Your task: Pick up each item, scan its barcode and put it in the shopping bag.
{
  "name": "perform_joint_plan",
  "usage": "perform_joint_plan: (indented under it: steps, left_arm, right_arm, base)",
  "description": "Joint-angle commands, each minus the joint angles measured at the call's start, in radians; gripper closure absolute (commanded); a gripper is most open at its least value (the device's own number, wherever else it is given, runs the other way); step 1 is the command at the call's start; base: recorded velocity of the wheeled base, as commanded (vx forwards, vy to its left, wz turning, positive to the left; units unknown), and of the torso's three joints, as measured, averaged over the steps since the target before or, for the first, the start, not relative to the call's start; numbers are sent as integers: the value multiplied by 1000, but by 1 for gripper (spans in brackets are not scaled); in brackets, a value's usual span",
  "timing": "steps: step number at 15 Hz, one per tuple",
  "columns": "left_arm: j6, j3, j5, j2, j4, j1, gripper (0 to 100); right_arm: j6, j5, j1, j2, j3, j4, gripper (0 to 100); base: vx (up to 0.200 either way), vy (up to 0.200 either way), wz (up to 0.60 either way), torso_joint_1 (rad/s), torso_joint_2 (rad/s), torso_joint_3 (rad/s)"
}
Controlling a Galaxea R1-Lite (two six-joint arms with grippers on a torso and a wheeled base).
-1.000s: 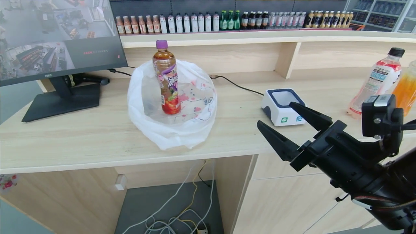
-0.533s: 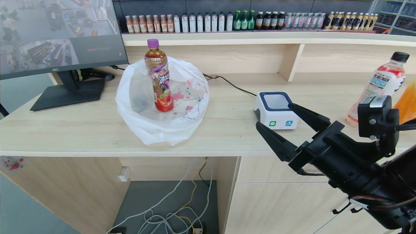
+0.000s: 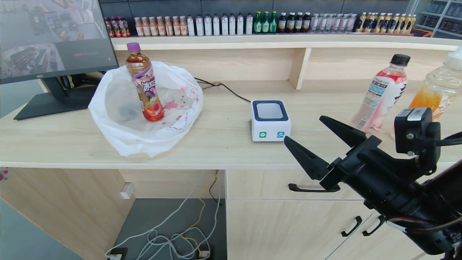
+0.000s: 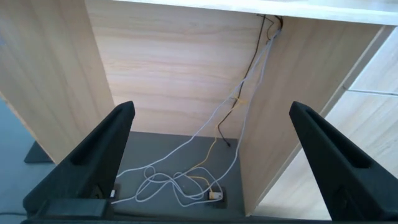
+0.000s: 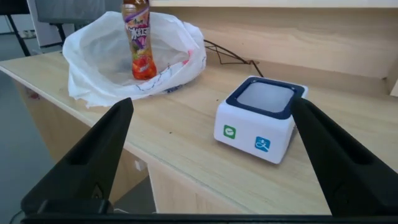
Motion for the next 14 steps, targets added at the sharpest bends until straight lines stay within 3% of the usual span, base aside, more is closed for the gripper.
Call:
perform_joint_plan:
  steps: [1, 10, 14]
  left_arm:
    - [0, 0, 0, 0, 0, 0, 0]
    - [0, 0, 0, 0, 0, 0, 0]
    - [0, 0, 0, 0, 0, 0, 0]
  right_arm:
    - [0, 0, -1, 6, -1, 0, 0]
    - [0, 0, -24, -8, 23, 0, 0]
    - [0, 0, -33, -26, 40, 0, 0]
  base:
    - [0, -200, 0, -2, 2, 2]
    - [0, -200, 0, 0, 2, 2]
    - [0, 0, 0, 0, 0, 0]
